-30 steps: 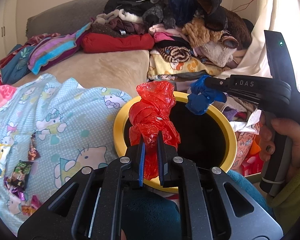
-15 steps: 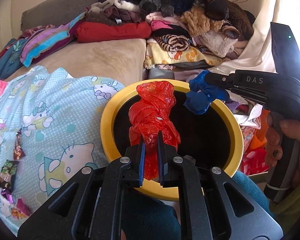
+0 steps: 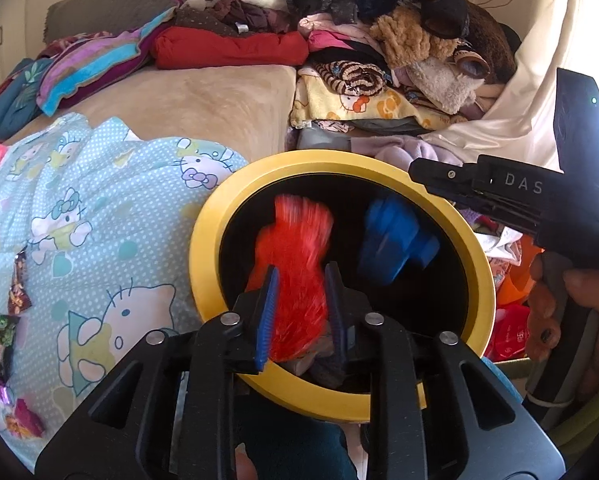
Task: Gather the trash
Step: 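Open both tools to drop the red and blue wrappers into the bin, then move both open tools back toward the remaining wrappers on the bed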
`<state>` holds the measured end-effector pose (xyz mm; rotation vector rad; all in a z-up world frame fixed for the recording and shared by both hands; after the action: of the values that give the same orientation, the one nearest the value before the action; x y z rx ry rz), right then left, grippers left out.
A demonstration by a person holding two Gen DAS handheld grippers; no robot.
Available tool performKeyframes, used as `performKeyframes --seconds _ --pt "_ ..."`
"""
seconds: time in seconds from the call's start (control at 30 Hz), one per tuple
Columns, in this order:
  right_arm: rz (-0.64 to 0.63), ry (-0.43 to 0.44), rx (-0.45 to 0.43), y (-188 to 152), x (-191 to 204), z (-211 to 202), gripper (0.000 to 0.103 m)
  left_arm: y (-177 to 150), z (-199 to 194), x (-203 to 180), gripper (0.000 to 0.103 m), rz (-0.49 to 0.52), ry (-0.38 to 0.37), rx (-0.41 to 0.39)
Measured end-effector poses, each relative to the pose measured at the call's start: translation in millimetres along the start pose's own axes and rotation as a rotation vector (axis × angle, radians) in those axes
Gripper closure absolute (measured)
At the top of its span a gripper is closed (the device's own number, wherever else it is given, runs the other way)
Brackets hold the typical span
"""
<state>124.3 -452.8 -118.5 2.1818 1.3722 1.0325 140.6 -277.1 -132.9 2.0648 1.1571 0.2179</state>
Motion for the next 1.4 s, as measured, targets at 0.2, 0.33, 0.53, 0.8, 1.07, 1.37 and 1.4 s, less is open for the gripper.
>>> performKeyframes --seconds 0.2,0.33,0.53,0.8,1.07,1.37,1.4 --pt "-0.009 -0.002 -0.01 1 5 -3 0.056 2 -16 6 0.043 -0.027 0.019 -0.034" --pt "-0.012 -0.002 -0.035 4 9 -9 0.04 3 -29 15 0.019 -0.057 0.04 -0.067" --pt "-0.024 -0.005 -0.047 5 18 -13 0.029 5 -48 30 0.011 -0.101 0.073 -0.101" --pt "-0.075 0.009 -0.055 2 45 -20 0.02 2 -73 49 0.011 -0.136 0.122 -0.144" --pt "-0.118 0.028 -0.057 -1 68 -25 0.017 0 -92 58 0.011 -0.121 0.164 -0.174" --pt "-0.161 0.06 -0.079 -2 93 -34 0.016 -4 -111 75 0.011 -0.146 0.194 -0.204" --pt "-0.168 0.064 -0.08 -2 96 -35 0.016 -5 -114 77 0.011 -0.149 0.2 -0.21"
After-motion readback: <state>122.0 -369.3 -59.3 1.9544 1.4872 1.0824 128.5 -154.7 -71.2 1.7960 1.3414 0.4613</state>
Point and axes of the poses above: each gripper's, at about its wrist camera, not at the fingertips, and z roughly the way its jaws point, x to its left, y to its top, the point moved 5 cm from there along z, roughly the way its jaws point, and after that the axes turned 4 degrees about -y, right-handed, at the moved point
